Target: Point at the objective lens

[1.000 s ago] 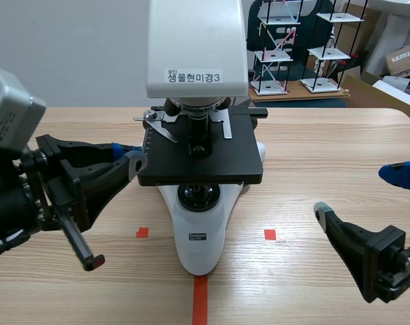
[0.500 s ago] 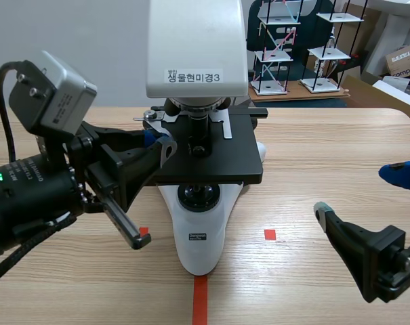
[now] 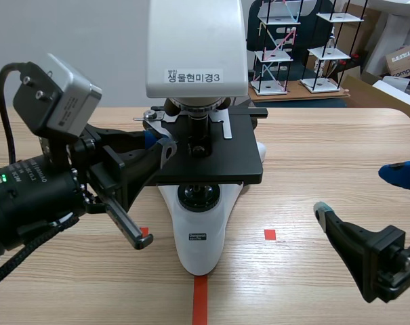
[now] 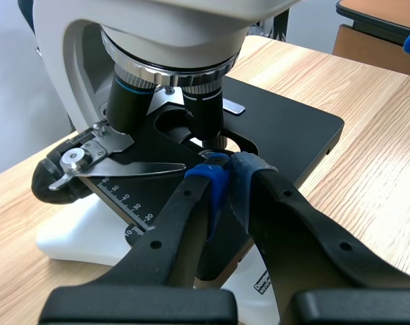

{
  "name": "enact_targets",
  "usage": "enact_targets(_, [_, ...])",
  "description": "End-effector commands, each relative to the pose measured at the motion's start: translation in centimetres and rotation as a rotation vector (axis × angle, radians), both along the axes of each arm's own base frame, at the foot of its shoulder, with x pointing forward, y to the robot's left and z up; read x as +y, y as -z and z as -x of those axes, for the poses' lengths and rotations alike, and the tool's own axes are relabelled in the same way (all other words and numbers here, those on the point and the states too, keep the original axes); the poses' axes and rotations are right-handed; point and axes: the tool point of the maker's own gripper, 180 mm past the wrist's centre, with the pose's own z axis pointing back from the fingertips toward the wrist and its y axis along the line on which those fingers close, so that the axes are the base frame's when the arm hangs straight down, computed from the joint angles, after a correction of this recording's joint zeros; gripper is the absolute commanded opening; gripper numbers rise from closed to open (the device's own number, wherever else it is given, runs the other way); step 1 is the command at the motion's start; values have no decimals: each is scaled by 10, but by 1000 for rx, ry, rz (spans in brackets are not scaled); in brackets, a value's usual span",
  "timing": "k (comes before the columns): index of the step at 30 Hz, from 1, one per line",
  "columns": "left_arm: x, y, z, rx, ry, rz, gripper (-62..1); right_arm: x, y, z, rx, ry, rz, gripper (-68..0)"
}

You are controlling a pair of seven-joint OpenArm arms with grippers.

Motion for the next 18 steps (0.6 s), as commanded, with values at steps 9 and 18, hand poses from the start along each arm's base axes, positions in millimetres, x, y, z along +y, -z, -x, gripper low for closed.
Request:
enact_targets(9, [0,-5,-1,-7,-7,15,-582,0,-9,-4,-34,3,-8,-37])
enact_targets(18, [0,-6,-1,-6,-7,18,-582,0,-9,-4,-34,3,-8,-37])
